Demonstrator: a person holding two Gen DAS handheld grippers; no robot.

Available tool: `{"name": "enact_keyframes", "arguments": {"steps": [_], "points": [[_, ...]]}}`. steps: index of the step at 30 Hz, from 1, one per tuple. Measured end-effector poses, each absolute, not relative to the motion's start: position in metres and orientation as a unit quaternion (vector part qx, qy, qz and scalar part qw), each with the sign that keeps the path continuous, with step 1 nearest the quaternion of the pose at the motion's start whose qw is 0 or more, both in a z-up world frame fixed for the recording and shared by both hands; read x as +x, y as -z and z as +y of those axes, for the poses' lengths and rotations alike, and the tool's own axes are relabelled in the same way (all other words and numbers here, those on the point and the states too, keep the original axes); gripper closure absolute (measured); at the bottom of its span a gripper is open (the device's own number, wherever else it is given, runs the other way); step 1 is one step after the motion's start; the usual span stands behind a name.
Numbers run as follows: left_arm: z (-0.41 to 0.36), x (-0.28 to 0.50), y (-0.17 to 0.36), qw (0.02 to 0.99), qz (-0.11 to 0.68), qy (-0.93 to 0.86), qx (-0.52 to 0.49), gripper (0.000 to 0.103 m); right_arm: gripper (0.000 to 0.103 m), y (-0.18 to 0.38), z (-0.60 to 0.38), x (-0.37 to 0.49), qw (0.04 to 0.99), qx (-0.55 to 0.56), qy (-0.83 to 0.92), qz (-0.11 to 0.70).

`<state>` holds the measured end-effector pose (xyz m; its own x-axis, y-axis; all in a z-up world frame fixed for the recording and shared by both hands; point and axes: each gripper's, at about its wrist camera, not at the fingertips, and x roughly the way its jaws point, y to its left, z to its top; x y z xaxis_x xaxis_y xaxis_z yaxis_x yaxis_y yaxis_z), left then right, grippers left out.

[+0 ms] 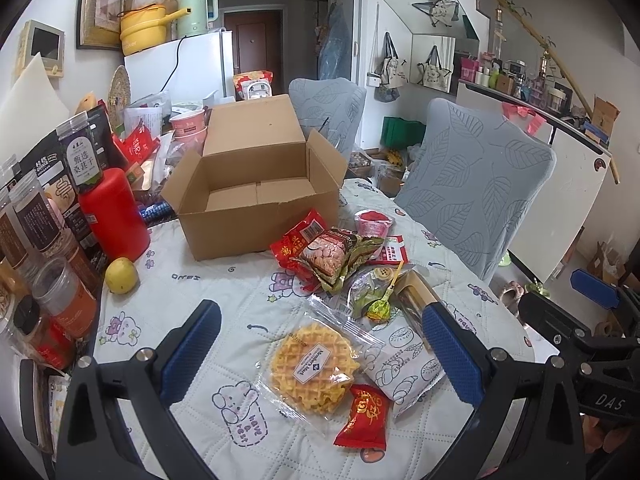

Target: Organize snacks

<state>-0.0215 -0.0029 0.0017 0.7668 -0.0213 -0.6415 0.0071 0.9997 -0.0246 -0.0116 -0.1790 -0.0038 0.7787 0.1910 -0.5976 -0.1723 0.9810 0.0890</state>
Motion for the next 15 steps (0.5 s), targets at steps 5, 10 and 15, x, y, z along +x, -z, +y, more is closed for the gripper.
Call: {"name": "enact_keyframes", "arguments": {"steps": [5,10,15], "points": [[-0.0018,-0.0219,-0.0017,0.940,0.342,0.009,-0.013,0.000,0.000,0.0041,-0.1793,-0.0118,0.943,0.015,-0.097,0.319],[-0.0020,-0.0219,-0.0016,0.940,0.342,0.009,-0.013,0.000,0.000,0.0044,-0.1787,-0.0117,0.942,0.016,-0.100,0.320],[-0.0016,-0.0227,-0.0017,0.940,0.340,0.008,-0.014,0.000,0.000,0.0051,-0.1786,-0.0116,0.941,0.017,-0.101,0.321]]}}
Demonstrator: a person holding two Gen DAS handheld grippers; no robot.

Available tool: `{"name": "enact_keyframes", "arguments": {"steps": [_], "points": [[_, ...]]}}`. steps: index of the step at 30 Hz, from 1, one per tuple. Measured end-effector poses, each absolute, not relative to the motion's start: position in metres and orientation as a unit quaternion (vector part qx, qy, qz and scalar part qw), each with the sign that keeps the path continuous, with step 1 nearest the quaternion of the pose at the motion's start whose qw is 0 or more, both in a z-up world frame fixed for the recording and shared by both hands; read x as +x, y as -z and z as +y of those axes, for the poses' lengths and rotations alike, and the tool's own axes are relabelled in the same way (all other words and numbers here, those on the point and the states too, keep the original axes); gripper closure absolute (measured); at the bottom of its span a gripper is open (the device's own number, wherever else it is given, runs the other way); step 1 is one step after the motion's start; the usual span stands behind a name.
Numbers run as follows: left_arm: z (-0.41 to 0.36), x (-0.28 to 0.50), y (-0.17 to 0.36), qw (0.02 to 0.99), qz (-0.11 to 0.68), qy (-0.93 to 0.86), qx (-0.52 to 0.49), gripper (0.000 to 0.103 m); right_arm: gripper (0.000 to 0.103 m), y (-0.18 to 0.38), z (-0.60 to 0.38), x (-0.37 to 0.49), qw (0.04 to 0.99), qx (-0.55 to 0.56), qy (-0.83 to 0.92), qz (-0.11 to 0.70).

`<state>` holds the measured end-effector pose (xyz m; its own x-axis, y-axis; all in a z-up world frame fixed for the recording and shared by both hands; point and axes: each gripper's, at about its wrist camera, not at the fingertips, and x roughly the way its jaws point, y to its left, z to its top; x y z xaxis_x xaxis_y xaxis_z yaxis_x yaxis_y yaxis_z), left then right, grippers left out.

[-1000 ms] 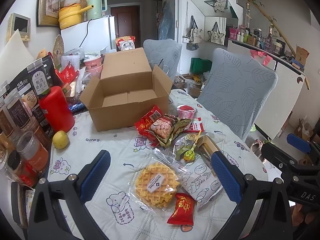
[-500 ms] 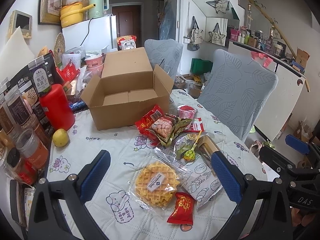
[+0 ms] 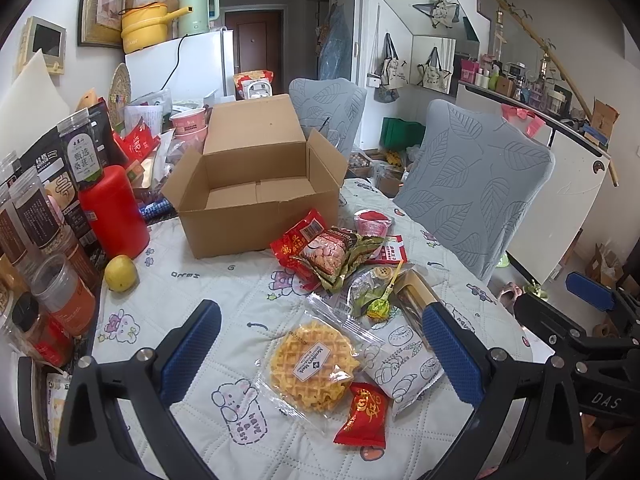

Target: Organize snacks

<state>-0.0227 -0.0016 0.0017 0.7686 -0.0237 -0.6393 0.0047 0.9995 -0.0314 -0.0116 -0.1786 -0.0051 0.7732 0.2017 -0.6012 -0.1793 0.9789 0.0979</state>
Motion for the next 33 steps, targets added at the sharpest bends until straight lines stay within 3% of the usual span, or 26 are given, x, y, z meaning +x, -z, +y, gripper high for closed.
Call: {"name": "enact_keyframes", "arguments": {"steps": [33], "points": [[0.009,-0.026,0.008,0.936,0.351,0.016,-0.030,0.000,0.000,0.014,-0.172,-0.008,0.935,0.019,-0.110,0.336]]}}
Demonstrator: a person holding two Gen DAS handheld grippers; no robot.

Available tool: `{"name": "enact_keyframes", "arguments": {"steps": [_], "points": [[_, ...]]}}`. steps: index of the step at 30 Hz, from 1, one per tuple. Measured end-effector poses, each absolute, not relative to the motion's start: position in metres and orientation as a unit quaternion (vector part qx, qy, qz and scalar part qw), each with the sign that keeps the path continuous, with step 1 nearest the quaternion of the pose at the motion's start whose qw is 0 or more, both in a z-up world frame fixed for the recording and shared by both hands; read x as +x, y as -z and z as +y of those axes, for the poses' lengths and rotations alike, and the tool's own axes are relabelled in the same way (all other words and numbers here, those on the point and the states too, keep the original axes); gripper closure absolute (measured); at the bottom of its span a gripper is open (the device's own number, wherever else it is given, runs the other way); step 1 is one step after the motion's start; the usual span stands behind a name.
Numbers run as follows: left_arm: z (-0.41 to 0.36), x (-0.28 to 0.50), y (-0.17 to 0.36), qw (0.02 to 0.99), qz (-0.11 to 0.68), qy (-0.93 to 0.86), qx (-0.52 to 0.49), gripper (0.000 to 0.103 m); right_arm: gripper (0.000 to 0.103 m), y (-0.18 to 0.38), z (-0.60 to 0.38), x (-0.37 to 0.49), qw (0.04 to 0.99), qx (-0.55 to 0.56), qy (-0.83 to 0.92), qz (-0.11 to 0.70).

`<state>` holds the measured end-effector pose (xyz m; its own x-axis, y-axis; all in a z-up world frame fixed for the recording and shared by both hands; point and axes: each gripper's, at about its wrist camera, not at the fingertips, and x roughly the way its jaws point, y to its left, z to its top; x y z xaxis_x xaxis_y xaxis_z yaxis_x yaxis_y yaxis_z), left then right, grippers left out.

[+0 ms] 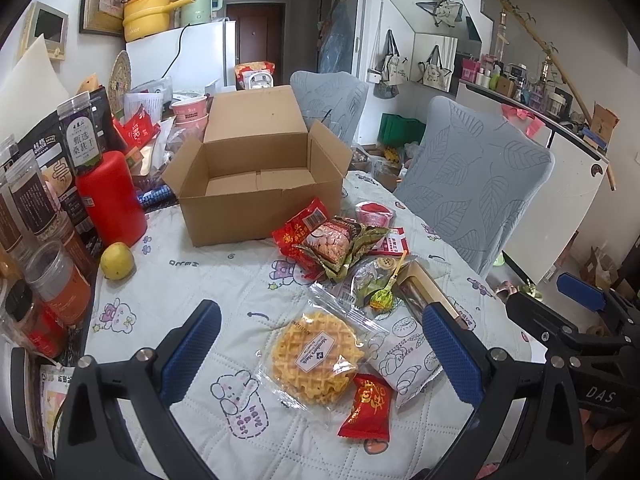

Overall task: Organize snacks
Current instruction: 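Lower the left tool onto the packaged waffle while the right tool lowers onto the gold box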

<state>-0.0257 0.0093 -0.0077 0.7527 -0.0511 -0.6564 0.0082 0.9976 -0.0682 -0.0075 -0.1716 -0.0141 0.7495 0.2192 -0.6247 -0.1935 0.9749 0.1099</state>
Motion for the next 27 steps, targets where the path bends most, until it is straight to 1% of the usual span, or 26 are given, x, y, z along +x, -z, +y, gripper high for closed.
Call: {"name": "enact_keyframes", "arguments": {"steps": [16,27], "points": [[0.018,-0.031,0.029,0.922,0.382,0.050,-0.048,0.000,0.000,0.036,-0.171,-0.012,0.923,0.036,-0.132,0.359],[0.014,-0.017,0.062,0.905,0.418,0.077,-0.020,0.000,0.000,0.061,-0.173,0.000,0.910,0.052,-0.155,0.382]]}}
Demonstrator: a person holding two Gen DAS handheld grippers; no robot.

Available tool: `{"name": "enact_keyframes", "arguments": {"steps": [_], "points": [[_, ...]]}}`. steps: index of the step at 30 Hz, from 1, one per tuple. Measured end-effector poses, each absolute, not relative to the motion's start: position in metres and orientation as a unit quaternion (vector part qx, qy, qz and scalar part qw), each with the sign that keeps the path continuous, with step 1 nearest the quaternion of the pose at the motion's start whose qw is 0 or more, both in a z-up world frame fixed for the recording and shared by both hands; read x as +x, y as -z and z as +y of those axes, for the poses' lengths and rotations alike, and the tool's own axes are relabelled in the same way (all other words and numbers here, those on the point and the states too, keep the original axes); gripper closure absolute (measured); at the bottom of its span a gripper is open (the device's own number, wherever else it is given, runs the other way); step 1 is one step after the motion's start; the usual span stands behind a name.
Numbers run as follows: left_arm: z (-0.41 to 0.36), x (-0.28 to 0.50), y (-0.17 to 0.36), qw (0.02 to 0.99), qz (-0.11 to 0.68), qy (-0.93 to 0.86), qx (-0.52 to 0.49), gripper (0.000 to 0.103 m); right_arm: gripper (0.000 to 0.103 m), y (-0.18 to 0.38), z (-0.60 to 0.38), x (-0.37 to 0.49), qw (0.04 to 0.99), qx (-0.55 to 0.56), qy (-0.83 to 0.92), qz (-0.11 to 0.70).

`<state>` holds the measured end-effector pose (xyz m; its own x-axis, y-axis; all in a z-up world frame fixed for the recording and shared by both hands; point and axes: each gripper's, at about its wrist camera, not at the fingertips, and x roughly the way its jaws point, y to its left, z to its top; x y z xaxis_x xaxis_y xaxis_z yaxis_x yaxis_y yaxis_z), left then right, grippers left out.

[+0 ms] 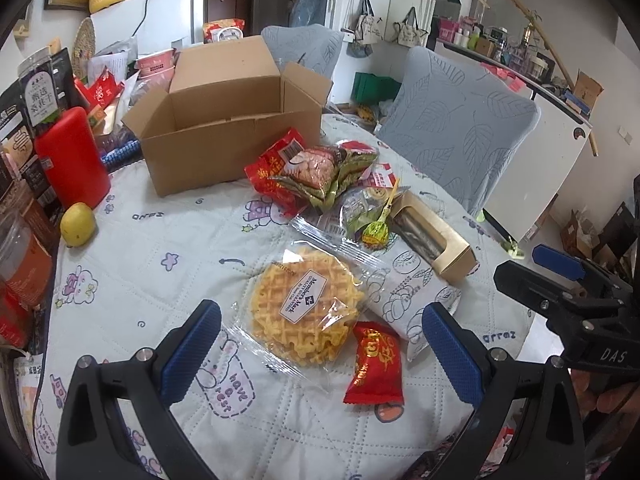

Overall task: Organize snacks
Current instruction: 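Lower the left tool onto the packaged waffle while the right tool lowers onto the gold box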

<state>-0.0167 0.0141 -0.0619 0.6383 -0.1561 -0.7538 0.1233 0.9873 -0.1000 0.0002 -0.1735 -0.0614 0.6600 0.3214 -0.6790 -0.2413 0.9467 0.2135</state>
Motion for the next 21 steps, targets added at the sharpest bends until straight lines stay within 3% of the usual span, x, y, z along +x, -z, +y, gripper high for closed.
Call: {"name": "enact_keyframes", "arguments": {"steps": [16,21], "points": [[0.014,0.049,0.123,0.848,0.505,0.149,0.054,0.000,0.000,0.088,-0.170,0.035,0.894,0.042,-0.164,0.415],[0.022,0.071,0.137,0.824,0.532,0.192,0.032,0.000,0.000,0.091,-0.169,0.046,0.889,0.043,-0.166,0.424]]}}
